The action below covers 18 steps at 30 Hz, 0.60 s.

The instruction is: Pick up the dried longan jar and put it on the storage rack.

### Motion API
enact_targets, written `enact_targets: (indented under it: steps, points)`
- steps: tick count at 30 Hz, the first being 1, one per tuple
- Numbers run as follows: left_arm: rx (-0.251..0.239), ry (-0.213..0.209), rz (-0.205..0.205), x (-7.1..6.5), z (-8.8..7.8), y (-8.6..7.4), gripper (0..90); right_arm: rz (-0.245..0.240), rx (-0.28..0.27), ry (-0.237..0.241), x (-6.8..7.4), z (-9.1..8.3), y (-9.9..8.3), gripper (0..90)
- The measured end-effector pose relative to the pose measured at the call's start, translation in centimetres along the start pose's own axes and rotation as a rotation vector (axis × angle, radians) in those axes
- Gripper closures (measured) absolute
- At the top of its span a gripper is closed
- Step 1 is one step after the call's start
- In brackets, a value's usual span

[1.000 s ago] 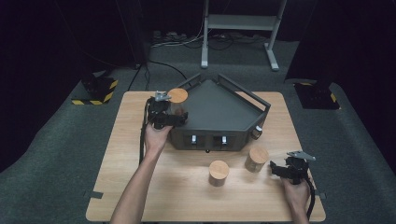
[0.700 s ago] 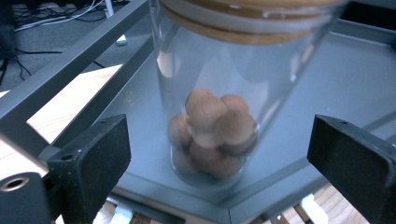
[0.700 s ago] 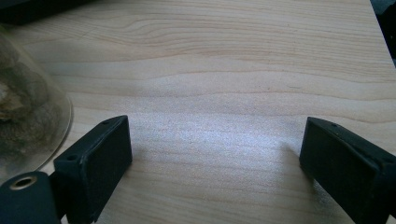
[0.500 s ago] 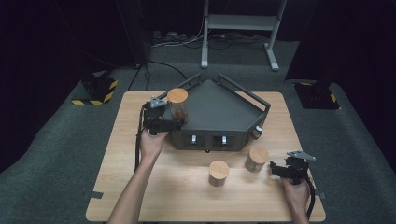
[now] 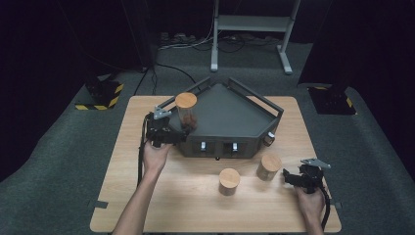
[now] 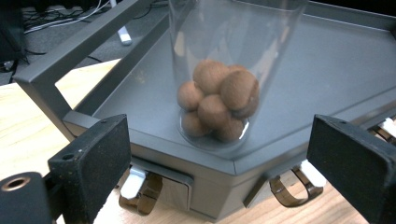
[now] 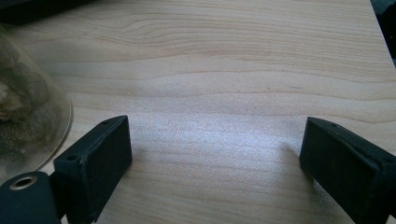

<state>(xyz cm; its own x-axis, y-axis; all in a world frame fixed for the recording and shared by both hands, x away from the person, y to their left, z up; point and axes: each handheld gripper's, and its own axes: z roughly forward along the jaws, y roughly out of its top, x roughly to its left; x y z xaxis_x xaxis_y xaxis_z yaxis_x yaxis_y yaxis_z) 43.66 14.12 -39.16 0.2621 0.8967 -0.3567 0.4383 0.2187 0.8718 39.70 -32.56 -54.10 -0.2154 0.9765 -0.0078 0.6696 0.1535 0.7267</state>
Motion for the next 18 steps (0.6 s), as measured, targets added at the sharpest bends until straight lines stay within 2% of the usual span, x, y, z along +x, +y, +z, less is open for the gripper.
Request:
enact_targets:
  steps: [7, 18]
  points:
    - [0.015, 0.007, 0.014, 0.3, -0.5, -0.5, 6.4, 0.001, 0.000, 0.000, 0.0, 0.0, 0.0, 8.8]
    - [0.001, 0.013, 0.022, 0.7, -1.6, -1.0, 6.2, 0.001, 0.000, -0.001, 0.0, 0.0, 0.0, 8.8]
